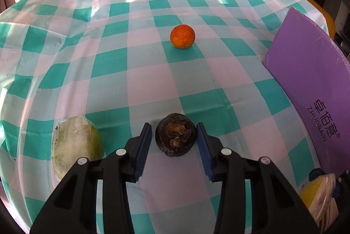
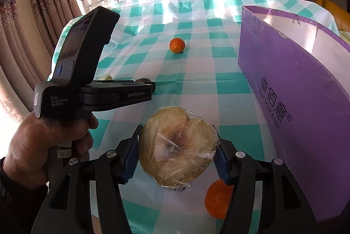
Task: Organize fruits
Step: 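Lift and carry the dark fruit and wrapped pear half into the purple box with both tools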
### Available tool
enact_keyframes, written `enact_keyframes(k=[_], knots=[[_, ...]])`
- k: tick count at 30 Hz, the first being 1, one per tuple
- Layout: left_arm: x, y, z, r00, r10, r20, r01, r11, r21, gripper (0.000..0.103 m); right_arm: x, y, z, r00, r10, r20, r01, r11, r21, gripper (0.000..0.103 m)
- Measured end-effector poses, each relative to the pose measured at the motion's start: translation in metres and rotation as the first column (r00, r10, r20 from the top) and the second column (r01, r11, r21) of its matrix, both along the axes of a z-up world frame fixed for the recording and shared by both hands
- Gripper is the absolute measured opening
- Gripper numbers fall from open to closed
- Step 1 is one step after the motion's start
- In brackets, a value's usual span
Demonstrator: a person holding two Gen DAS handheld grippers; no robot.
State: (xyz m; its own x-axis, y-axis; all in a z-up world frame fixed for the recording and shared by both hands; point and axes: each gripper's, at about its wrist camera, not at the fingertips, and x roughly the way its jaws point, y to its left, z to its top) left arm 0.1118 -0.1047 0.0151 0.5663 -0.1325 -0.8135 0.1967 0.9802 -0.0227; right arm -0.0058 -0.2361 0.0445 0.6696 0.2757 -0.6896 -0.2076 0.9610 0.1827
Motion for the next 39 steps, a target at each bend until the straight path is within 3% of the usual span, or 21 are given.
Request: enact_keyframes(k=[4, 12, 28, 39], knots=[[-0.004, -0.007, -0.001, 1.000, -0.015, 0.014, 0.014, 0.998, 0.055, 0.037, -0.007, -0.005, 0.001, 1.000, 0.000, 0.005, 0.000, 1.000, 0.000, 0.058], [-0.017, -0.006, 0.009, 0.999, -0.021, 0.026, 0.020, 1.000, 0.022, 0.036, -0.019, -0.011, 0.010, 1.000, 0.001, 0.026, -0.001, 1.000, 0.013, 0.058], [-0.052, -0.012, 0.072, 0.985, -0.032, 0.170, 0.039, 0.999, -0.035, 0.036, -0.048, -0.021, 0.053, 0.992, 0.018, 0.124, -0.025, 0.998, 0.058, 0.058], [-0.075, -0.031, 0.108, 0.959, -0.086, 0.270, 0.105, 0.993, -0.057, 0.036, -0.054, -0.065, 0.086, 0.977, -0.079, 0.199, 0.062, 0.994, 0.087, 0.058]])
